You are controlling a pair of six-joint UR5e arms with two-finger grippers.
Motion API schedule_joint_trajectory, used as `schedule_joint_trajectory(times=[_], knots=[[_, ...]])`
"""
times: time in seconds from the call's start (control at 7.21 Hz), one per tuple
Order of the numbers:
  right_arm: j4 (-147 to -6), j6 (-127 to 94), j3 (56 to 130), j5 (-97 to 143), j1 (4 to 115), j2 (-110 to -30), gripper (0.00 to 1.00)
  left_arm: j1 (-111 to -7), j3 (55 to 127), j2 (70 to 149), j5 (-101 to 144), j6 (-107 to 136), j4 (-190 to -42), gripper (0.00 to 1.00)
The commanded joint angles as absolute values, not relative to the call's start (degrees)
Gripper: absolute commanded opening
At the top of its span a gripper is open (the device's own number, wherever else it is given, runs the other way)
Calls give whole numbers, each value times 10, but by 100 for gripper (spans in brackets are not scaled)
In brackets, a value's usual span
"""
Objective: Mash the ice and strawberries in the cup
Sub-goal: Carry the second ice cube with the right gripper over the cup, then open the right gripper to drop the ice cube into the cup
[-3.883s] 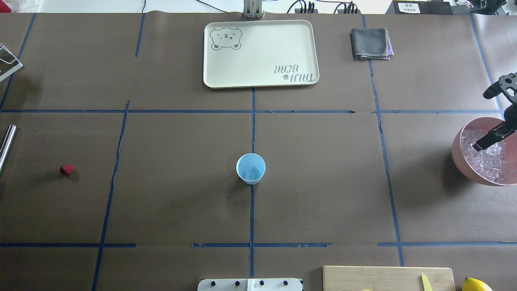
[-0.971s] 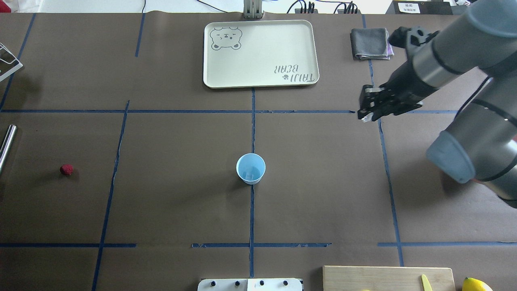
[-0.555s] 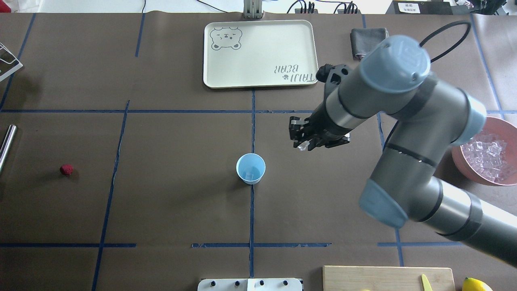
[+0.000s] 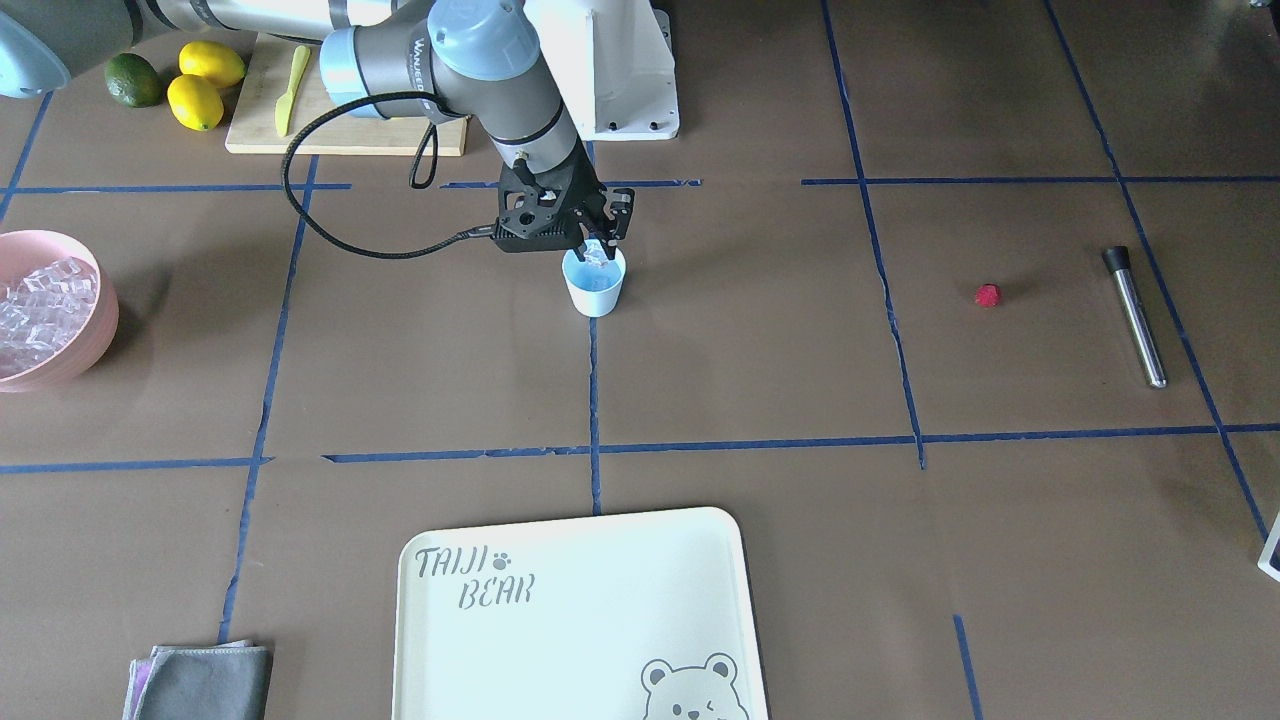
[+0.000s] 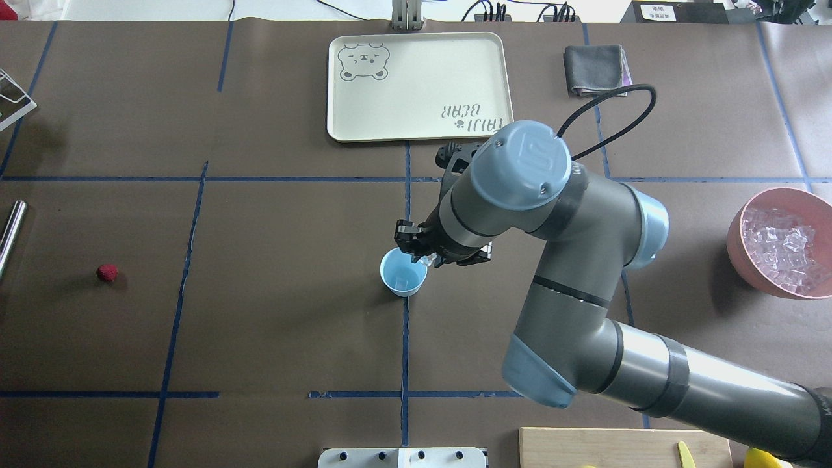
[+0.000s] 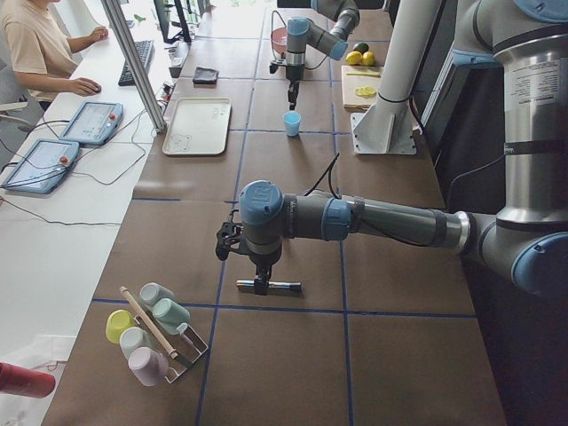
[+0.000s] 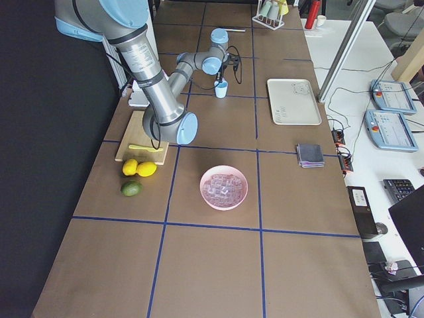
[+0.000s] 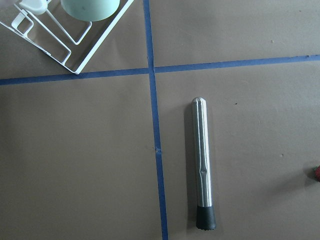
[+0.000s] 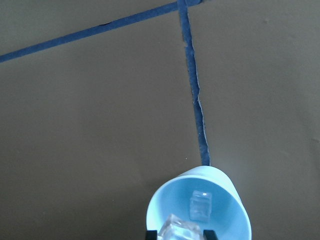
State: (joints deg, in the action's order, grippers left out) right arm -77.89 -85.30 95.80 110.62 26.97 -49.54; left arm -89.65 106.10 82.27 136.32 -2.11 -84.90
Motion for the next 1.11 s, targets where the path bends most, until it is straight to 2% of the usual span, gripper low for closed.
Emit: schedule_joint_trajectory(times=[0.0, 0.14, 0.28, 0.42, 0.83, 0.97], knots=[[-767, -854, 949, 1107, 268, -495, 2, -896, 1062, 823, 1363, -21, -849, 100], [-767, -854, 949, 1107, 268, -495, 13, -896, 1062, 823, 1363, -21, -849, 100], [-767, -854, 950, 1107, 268, -496, 59, -896, 1062, 823, 1363, -21, -849, 100], [-768, -854, 950, 1106, 268, -496, 77, -896, 1062, 823, 1363, -21, -849, 100], [-775, -855, 988, 1114, 279, -503, 84, -896, 1064, 823, 1363, -21, -849, 100], [-796, -849, 1051, 1140, 303, -558, 91, -896, 1063, 823, 1363, -21, -849, 100]])
